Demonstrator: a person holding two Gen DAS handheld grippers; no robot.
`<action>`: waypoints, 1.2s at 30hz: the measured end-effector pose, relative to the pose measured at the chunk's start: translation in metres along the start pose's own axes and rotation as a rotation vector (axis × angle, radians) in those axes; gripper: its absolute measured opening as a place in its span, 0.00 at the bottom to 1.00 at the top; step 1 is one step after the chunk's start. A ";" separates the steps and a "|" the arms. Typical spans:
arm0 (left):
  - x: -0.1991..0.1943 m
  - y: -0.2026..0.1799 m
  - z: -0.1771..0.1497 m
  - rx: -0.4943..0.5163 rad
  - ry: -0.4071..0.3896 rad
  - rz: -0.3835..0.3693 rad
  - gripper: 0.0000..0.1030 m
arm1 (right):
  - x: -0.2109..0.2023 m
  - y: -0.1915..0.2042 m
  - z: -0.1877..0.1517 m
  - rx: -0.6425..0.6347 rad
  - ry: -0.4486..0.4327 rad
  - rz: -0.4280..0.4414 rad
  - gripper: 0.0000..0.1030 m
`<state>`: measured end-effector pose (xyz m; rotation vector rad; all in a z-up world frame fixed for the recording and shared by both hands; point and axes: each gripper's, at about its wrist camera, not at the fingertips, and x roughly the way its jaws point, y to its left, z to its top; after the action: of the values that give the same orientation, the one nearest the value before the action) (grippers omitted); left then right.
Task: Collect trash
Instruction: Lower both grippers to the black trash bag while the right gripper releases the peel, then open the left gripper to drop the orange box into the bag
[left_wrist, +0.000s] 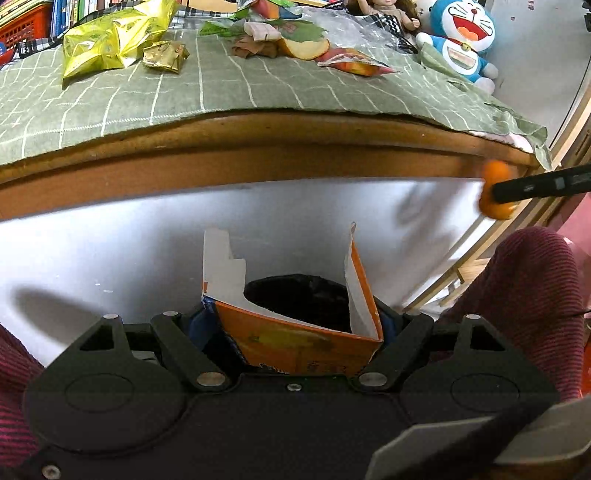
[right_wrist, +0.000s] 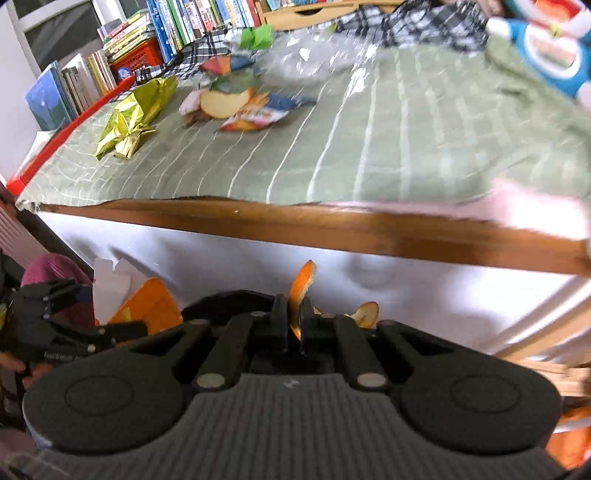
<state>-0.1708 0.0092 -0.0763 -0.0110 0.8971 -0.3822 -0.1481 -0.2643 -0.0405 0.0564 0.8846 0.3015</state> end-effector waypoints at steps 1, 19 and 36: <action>-0.001 -0.004 0.002 -0.002 -0.001 -0.001 0.79 | -0.011 -0.001 0.000 -0.018 -0.009 -0.011 0.09; 0.030 -0.005 -0.004 -0.008 0.155 0.023 0.79 | 0.107 0.023 -0.034 0.121 0.160 0.260 0.12; 0.071 -0.010 -0.005 0.021 0.246 0.032 0.82 | 0.151 0.041 -0.040 0.068 0.209 0.214 0.25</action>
<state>-0.1374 -0.0227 -0.1317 0.0704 1.1345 -0.3680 -0.0987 -0.1857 -0.1722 0.1860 1.0993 0.4829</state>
